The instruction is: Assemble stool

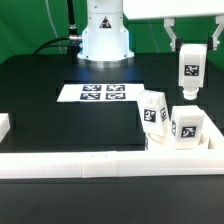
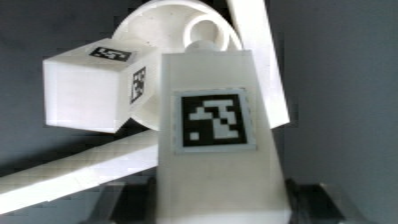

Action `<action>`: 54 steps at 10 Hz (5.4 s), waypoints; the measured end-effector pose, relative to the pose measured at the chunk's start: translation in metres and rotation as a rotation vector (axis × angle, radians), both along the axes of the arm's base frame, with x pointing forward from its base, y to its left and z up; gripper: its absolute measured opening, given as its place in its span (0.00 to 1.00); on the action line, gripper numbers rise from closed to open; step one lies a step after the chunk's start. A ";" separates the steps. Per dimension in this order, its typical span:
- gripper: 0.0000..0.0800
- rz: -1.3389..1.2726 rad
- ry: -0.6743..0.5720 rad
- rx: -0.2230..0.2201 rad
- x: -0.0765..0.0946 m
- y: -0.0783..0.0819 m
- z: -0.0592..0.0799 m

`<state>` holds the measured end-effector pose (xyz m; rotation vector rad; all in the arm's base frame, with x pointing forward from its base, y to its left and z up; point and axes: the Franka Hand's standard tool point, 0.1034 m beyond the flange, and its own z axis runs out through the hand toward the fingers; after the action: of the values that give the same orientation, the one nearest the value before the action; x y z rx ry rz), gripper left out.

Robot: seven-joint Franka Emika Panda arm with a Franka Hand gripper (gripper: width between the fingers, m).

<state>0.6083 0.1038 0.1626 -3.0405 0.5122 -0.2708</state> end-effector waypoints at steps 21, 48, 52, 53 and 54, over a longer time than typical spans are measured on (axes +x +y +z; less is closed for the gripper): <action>0.42 0.045 -0.126 -0.041 0.007 0.014 -0.051; 0.42 0.084 -0.135 -0.045 0.003 0.020 -0.053; 0.42 0.089 -0.136 -0.047 0.002 0.019 -0.053; 0.42 0.089 -0.140 -0.049 0.002 0.017 -0.053; 0.42 0.090 -0.150 -0.050 0.002 0.015 -0.053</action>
Offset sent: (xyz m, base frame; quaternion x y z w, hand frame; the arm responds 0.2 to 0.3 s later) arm 0.0088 0.0403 -0.0176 0.0381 0.0300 0.0481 0.9977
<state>0.6102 0.1189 0.1096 -3.0486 0.3635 -0.5091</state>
